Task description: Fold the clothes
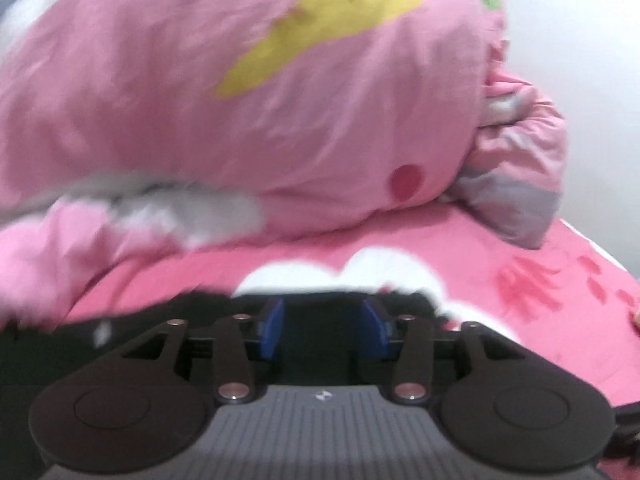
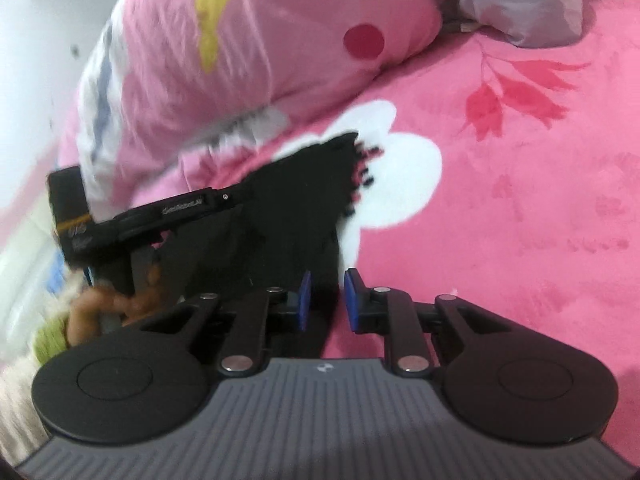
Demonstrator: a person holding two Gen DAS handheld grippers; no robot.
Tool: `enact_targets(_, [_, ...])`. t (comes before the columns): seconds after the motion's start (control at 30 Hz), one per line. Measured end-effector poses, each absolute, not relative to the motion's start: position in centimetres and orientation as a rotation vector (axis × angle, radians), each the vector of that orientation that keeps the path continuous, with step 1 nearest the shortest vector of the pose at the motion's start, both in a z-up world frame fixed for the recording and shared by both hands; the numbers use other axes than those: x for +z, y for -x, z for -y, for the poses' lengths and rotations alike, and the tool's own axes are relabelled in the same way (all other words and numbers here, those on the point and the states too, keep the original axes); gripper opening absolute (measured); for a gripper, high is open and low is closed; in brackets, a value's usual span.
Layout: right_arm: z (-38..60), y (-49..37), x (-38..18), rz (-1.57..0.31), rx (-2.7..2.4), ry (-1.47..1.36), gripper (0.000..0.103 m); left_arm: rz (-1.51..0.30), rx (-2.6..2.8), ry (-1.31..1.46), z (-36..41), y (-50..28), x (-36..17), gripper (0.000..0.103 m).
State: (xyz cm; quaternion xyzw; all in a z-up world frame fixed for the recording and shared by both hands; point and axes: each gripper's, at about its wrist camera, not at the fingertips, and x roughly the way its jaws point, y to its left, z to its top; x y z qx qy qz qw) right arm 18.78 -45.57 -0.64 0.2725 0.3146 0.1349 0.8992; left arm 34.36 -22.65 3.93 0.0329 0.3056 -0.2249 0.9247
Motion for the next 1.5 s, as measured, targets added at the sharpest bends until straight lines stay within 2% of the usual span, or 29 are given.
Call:
enact_targets(0.3, [45.4, -20.3, -1.9, -0.664, 0.333, -0.595, 0.019, -0.707, -0.528, -0.323, 32.8, -39.8, 2.1, 0.049])
enact_targets(0.37, [45.5, -20.3, -2.3, -0.66, 0.349, -0.605, 0.019, -0.736, -0.527, -0.363, 34.0, -40.3, 1.3, 0.039])
enact_targets(0.4, [45.6, -20.3, -2.4, -0.66, 0.352, -0.609, 0.019, -0.737, -0.518, -0.372, 34.2, -40.4, 1.1, 0.029])
enact_targets(0.47, [45.6, -20.2, -2.6, -0.656, 0.361, -0.605, 0.019, -0.737, -0.5, -0.388, 34.6, -40.4, 0.7, 0.018])
enact_targets(0.5, [45.5, -20.2, -2.6, -0.652, 0.363, -0.599, 0.019, -0.732, -0.491, -0.385, 34.6, -40.3, 0.7, 0.007])
enact_targets(0.53, [45.4, -20.1, -2.6, -0.647, 0.364, -0.593, 0.019, -0.734, -0.484, -0.368, 34.3, -40.3, 0.7, 0.001])
enact_targets(0.77, [44.6, -19.5, -2.5, -0.625, 0.342, -0.53, 0.009, -0.733, -0.444, -0.108, 30.0, -40.8, 1.4, 0.0])
enact_targets(0.9, [44.6, -19.0, -2.3, -0.615, 0.343, -0.526, 0.008, -0.802, -0.508, -0.025, 28.9, -41.7, 0.8, 0.002])
enact_targets(0.97, [44.7, -18.8, -2.3, -0.61, 0.346, -0.52, 0.008, -0.809, -0.548, -0.042, 29.3, -41.4, 0.7, 0.013])
enact_targets(1.03, [44.6, -19.0, -2.3, -0.614, 0.346, -0.521, 0.008, -0.778, -0.565, -0.116, 30.4, -40.8, 1.0, 0.039])
enact_targets(1.1, [44.7, -19.1, -2.5, -0.621, 0.347, -0.527, 0.008, -0.773, -0.581, -0.184, 31.6, -40.3, 1.1, 0.044])
enact_targets(1.27, [44.8, -19.0, -2.6, -0.624, 0.353, -0.537, 0.008, -0.754, -0.584, -0.387, 34.4, -39.0, 0.4, 0.042])
enact_targets(1.3, [44.8, -19.0, -2.7, -0.624, 0.353, -0.536, 0.008, -0.74, -0.573, -0.428, 34.8, -38.7, 0.1, 0.037])
enact_targets(1.4, [44.8, -19.1, -2.8, -0.625, 0.355, -0.539, 0.008, -0.731, -0.539, -0.411, 34.7, -38.4, 0.2, 0.006])
enact_targets(1.5, [44.9, -19.1, -2.8, -0.625, 0.358, -0.546, 0.008, -0.726, -0.521, -0.344, 33.7, -38.5, 0.5, 0.005])
